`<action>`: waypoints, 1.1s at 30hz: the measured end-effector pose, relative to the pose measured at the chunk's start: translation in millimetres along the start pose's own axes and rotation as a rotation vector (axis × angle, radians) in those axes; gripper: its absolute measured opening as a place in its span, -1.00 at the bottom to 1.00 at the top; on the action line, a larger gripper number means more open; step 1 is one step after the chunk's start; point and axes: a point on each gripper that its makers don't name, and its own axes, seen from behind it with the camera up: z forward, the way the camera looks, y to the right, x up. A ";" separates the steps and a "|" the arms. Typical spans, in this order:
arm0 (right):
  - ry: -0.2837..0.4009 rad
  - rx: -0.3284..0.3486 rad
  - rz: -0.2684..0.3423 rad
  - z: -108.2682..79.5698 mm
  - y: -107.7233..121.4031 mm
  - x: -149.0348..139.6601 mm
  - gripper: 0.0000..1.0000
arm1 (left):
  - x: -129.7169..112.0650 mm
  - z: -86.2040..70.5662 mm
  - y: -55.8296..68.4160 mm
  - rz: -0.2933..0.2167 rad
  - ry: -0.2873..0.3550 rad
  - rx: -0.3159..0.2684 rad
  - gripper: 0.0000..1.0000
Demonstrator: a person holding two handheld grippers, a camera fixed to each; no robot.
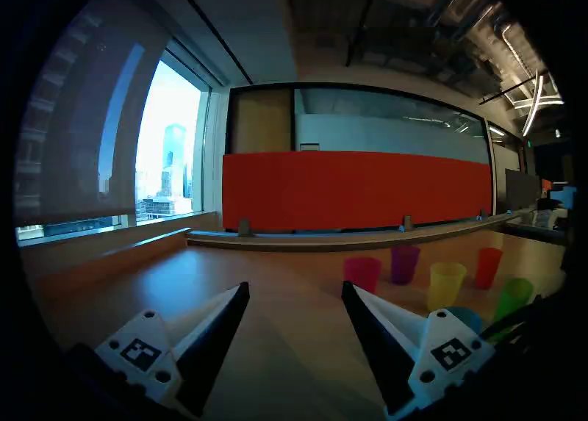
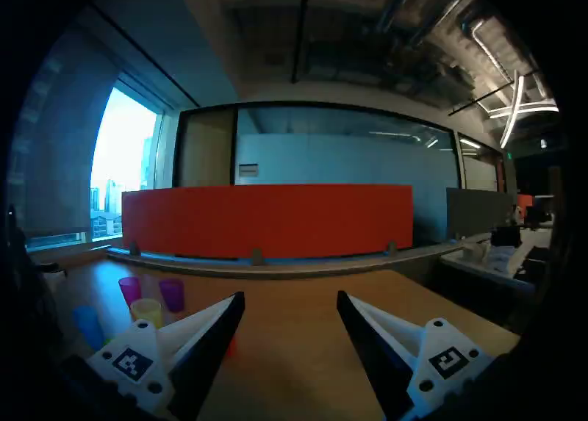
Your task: Pour water
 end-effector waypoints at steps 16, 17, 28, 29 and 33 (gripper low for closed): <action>0.065 0.031 -0.046 16.4 -29.8 -0.2 0.98 | -0.3 -0.2 -0.4 0.000 0.000 0.000 0.86; 0.062 0.032 -0.047 17.7 -30.2 -2.8 0.98 | -0.3 -0.2 -0.4 0.000 0.000 0.000 0.86; 0.040 0.012 -0.041 32.3 -24.3 -38.5 0.99 | -0.1 -0.2 -1.0 0.000 0.000 0.000 0.86; 0.034 0.013 -0.036 33.3 -24.3 -42.0 0.99 | 0.0 -0.3 -1.1 0.000 0.000 0.000 0.86; 0.024 0.019 -0.019 37.2 -23.5 -51.6 0.98 | -0.1 -0.1 -0.9 0.000 0.000 0.000 0.87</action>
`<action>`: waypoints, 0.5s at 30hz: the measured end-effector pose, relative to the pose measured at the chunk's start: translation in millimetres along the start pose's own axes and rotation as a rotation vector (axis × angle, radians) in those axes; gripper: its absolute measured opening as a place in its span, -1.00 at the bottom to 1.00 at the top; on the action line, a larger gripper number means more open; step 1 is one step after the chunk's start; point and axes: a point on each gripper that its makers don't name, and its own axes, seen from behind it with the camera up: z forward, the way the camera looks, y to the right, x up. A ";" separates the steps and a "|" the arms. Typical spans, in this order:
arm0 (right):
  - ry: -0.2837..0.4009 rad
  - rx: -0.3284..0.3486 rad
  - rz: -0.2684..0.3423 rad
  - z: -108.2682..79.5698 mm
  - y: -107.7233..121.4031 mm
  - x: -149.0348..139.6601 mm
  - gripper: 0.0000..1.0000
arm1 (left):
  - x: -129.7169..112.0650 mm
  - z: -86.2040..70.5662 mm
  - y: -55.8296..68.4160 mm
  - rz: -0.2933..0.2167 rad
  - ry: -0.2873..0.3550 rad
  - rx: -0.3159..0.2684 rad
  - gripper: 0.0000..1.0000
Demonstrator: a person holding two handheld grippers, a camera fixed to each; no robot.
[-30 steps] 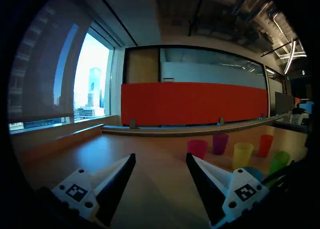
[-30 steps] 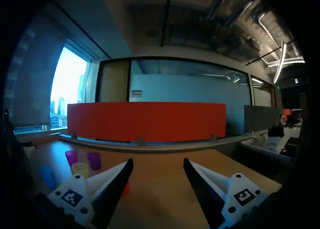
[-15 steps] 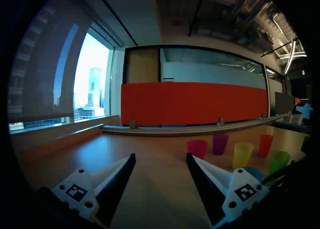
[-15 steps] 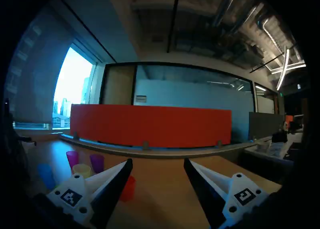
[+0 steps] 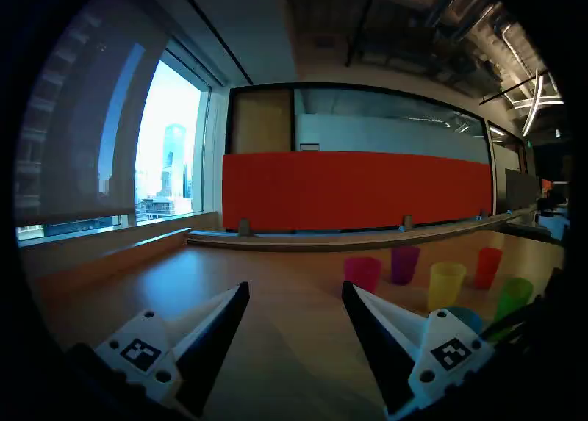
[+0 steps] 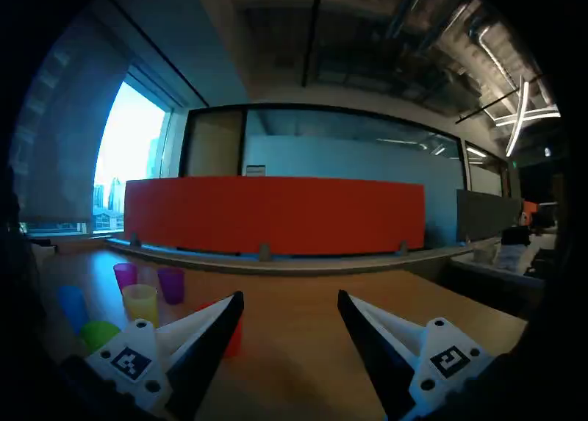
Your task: Pour water
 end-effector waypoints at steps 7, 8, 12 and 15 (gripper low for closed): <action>-0.015 -0.005 0.011 5.3 6.4 -13.7 0.98 | -0.2 0.0 0.4 0.000 0.000 0.000 0.86; -0.017 -0.005 0.011 5.5 6.6 -15.3 0.99 | -0.2 0.0 0.4 0.000 0.000 0.000 0.86; -0.028 0.001 0.017 6.1 6.0 -17.9 0.99 | -0.2 0.0 0.6 0.000 0.000 0.000 0.86; -0.035 0.001 0.017 6.0 4.9 -19.3 0.99 | -0.3 0.0 0.4 0.000 0.000 0.000 0.86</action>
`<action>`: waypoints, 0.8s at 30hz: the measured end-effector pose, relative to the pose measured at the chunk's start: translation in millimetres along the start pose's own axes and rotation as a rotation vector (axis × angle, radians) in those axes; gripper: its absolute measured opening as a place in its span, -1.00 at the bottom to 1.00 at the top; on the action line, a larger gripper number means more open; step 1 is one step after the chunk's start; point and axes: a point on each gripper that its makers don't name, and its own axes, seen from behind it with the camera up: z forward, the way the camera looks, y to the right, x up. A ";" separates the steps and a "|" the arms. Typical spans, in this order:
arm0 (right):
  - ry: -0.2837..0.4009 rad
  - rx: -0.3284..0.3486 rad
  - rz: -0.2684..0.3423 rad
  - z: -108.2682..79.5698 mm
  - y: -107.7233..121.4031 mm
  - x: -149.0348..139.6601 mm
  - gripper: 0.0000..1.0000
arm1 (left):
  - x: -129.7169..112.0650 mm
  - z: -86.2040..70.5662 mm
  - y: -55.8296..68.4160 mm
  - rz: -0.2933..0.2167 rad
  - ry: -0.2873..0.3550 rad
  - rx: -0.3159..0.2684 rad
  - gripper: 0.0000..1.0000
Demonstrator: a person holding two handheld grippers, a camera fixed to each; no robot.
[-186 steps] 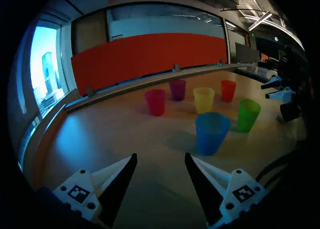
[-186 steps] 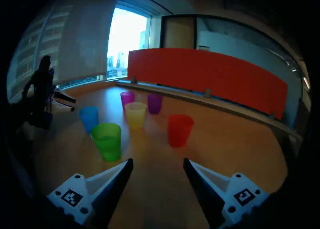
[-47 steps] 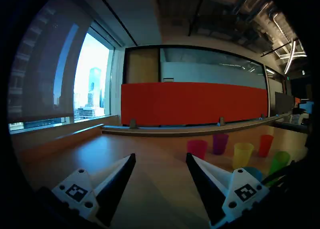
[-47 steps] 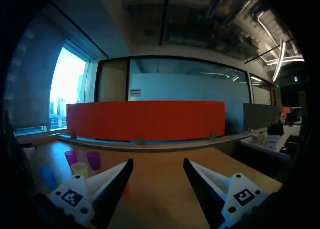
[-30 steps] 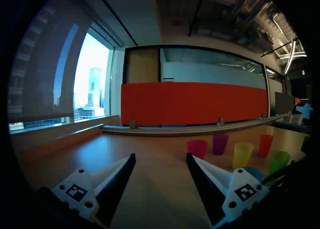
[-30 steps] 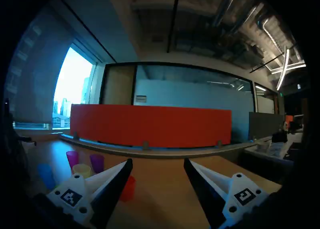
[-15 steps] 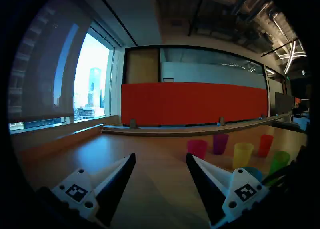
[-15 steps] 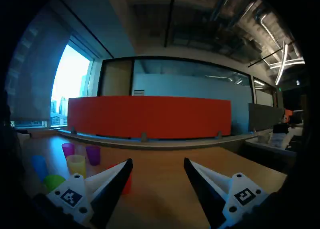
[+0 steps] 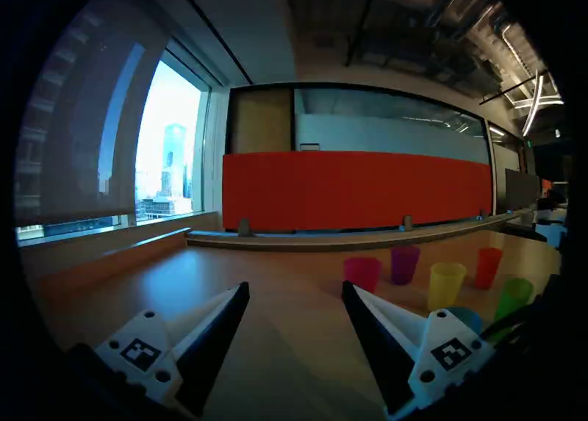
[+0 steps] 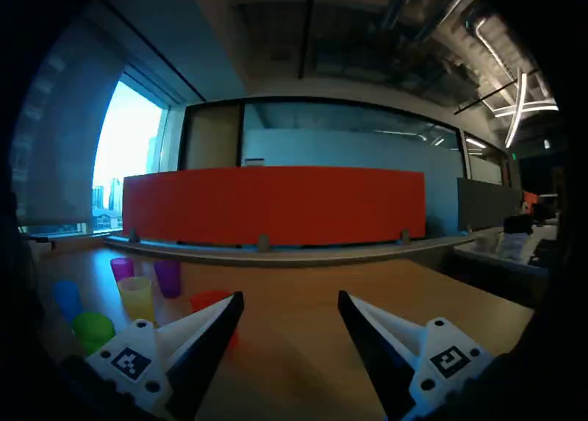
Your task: Pour water
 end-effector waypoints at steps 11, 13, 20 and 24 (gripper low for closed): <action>-0.018 0.000 -0.001 0.5 -1.6 -2.8 0.98 | 0.1 0.1 -0.5 0.000 0.000 0.000 0.86; -0.018 0.000 -0.001 0.6 -1.5 -2.6 0.98 | 0.0 0.1 -0.5 0.000 0.000 0.000 0.86; -0.018 0.000 -0.001 0.3 -2.0 -2.1 0.99 | 0.1 -0.1 -0.2 0.000 0.000 0.000 0.86; -0.018 -0.001 -0.001 -0.3 -1.6 -2.5 0.99 | 0.1 0.1 -0.3 0.000 0.000 0.000 0.86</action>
